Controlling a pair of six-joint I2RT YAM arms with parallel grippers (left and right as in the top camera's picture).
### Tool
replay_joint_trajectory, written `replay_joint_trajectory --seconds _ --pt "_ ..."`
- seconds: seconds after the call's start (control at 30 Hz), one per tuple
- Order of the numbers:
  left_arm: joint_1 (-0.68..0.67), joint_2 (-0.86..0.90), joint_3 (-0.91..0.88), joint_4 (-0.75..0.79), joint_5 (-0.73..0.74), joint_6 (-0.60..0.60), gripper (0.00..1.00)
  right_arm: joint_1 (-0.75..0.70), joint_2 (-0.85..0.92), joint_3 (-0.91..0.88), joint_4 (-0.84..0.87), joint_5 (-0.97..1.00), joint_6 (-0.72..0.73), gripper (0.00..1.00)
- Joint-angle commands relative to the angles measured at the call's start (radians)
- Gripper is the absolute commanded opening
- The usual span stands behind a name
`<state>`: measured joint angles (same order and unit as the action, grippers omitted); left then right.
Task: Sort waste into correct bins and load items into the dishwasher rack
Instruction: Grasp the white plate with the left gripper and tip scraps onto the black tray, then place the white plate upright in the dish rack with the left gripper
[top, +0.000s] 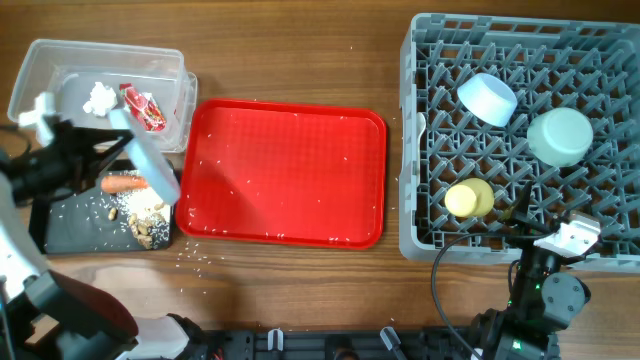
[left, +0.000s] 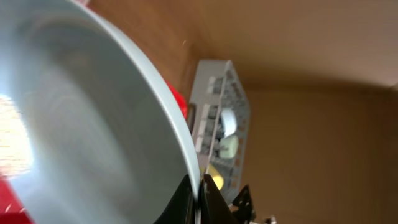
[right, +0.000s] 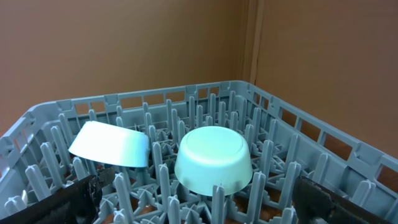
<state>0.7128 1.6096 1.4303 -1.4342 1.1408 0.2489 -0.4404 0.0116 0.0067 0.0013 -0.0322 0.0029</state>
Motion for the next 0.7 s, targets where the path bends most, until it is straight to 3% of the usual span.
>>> replay_joint_trajectory --seconds 0.0,0.07,0.13,0.3,0.4,0.43,0.47,0.5,0.57,0.67 --pt "0.157 -0.019 -0.092 -0.035 0.176 0.16 0.04 -0.004 -0.008 -0.002 0.005 0.01 0.016 1.0" --pt "0.256 -0.019 -0.124 -0.079 0.23 0.218 0.04 -0.004 -0.008 -0.002 0.005 0.01 0.016 1.0" --pt "0.25 -0.019 -0.125 -0.093 0.227 0.224 0.04 -0.004 -0.008 -0.002 0.005 0.01 0.016 1.0" --pt "0.027 -0.02 -0.125 -0.069 0.196 0.245 0.04 -0.004 -0.008 -0.002 0.005 0.01 0.016 1.0" --pt "-0.25 -0.02 -0.123 0.001 0.179 0.22 0.04 -0.004 -0.008 -0.002 0.005 0.01 0.016 1.0" --pt "-0.346 -0.02 -0.123 0.074 0.178 0.158 0.04 -0.004 -0.008 -0.002 0.005 0.01 0.016 1.0" --pt "-0.477 -0.02 -0.123 0.231 0.173 0.005 0.04 -0.004 -0.008 -0.002 0.005 0.01 0.016 1.0" --pt "-0.589 -0.02 -0.123 0.428 0.139 -0.172 0.04 -0.004 -0.008 -0.002 0.005 0.01 0.016 1.0" --pt "-0.83 -0.016 -0.123 0.867 -0.073 -0.584 0.04 -0.004 -0.008 -0.002 0.005 0.01 0.016 1.0" --pt "-1.1 0.024 -0.123 1.363 -0.278 -0.882 0.04 -0.004 -0.008 -0.002 0.005 0.01 0.016 1.0"
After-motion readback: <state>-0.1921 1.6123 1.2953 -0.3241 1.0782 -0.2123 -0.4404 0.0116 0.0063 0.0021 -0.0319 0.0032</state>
